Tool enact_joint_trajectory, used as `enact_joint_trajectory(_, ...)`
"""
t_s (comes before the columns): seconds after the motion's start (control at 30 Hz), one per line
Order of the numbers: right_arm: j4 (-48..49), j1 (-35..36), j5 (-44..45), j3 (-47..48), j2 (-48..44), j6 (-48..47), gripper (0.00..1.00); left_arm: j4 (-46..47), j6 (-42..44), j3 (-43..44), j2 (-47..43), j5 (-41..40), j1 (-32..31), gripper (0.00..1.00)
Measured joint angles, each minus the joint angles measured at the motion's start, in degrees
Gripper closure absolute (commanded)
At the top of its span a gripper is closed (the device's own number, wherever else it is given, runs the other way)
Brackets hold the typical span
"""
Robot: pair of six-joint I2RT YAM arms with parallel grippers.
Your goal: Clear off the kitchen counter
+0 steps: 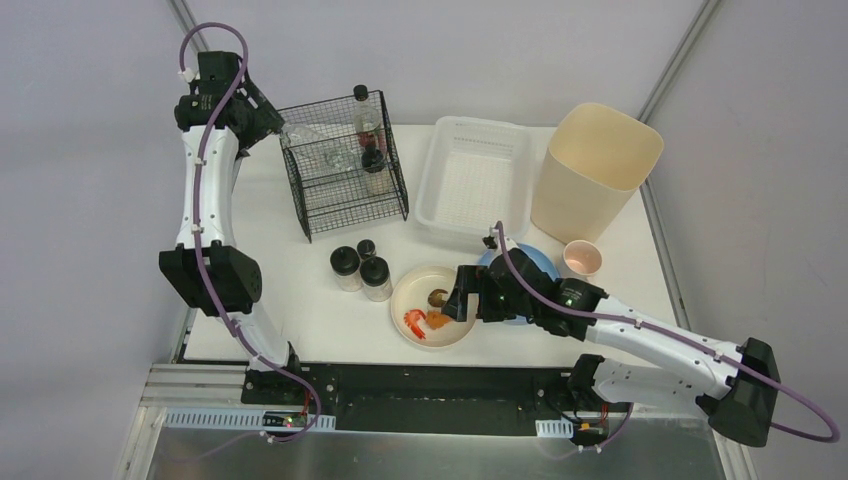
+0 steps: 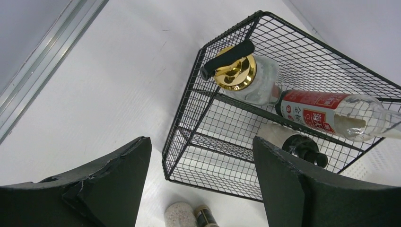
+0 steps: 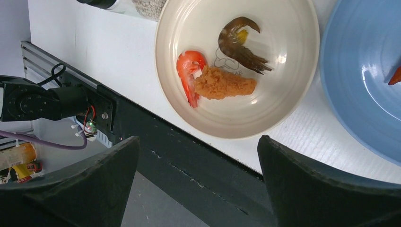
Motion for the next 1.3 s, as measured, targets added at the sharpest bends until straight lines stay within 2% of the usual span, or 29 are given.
enact_joint_trajectory(0.27,0.0,0.0,0.0,-0.3,-1.1,0.0,0.01,4.1,-1.5,-0.8,1.8,0.0,0.0,0.21)
enact_joint_trajectory(0.5,-0.1,0.0,0.0,-1.0,-2.2,0.0,0.01,10.3,-3.5,-6.8,1.6,0.0,0.0,0.23)
enact_joint_trajectory(1.03,-0.1,0.0,0.0,-2.1,-3.7,-0.1,0.01,33.7,-9.4,-30.8,-7.2,0.0,0.0,0.27)
enact_joint_trajectory(1.3,-0.2,0.0,-0.2,-2.6,-4.2,-0.1,0.01,49.9,-10.9,-43.6,-13.0,-0.1,0.0,0.28)
